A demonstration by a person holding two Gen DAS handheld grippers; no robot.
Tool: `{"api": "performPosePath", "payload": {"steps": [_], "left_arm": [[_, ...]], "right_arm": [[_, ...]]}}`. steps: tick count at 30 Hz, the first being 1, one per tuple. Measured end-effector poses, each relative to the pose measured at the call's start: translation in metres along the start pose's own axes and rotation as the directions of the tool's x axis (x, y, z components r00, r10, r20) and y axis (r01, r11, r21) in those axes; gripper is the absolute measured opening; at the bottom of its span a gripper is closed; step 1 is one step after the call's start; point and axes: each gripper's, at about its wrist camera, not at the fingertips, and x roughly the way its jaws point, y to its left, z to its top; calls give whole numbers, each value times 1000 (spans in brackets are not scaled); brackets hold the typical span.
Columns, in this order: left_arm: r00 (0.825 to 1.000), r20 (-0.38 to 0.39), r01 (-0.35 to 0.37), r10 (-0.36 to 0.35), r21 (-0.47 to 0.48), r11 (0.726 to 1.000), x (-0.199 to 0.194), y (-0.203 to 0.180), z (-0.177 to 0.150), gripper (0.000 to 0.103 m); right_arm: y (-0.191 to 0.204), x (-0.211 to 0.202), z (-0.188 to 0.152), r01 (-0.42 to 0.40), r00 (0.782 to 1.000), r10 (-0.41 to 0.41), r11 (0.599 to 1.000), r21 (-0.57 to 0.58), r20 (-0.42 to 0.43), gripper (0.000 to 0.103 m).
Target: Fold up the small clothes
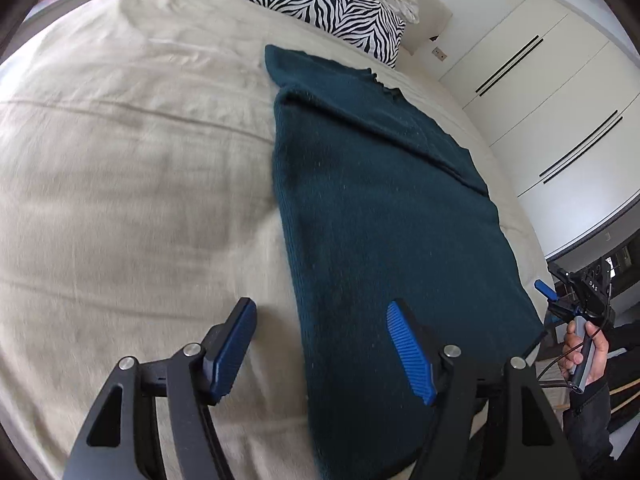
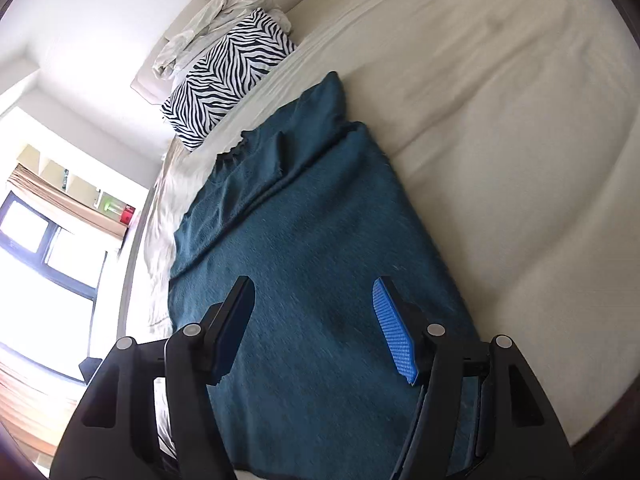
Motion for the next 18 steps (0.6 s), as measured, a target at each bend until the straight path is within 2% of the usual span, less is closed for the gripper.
{"api": "performPosePath", "payload": {"steps": [3, 8, 12, 18], "left_arm": [[1000, -7, -4, 4, 11, 1000, -8, -4, -24, 72], [998, -56, 39, -43, -58, 998, -13, -4, -37, 74], [991, -105, 69, -77, -78, 995, -14, -5, -47, 74], [983, -131, 114, -129, -118, 986, -14, -1, -55, 74]], "right_arm": [[-33, -34, -28, 55, 998, -54, 998, 24, -30, 61], [-79, -61, -59, 103, 994, -100, 990, 93, -34, 60], [-98, -65, -70, 73, 997, -66, 984, 162, -48, 60], [-94, -59, -78, -5, 997, 18, 985, 174, -71, 60]]}}
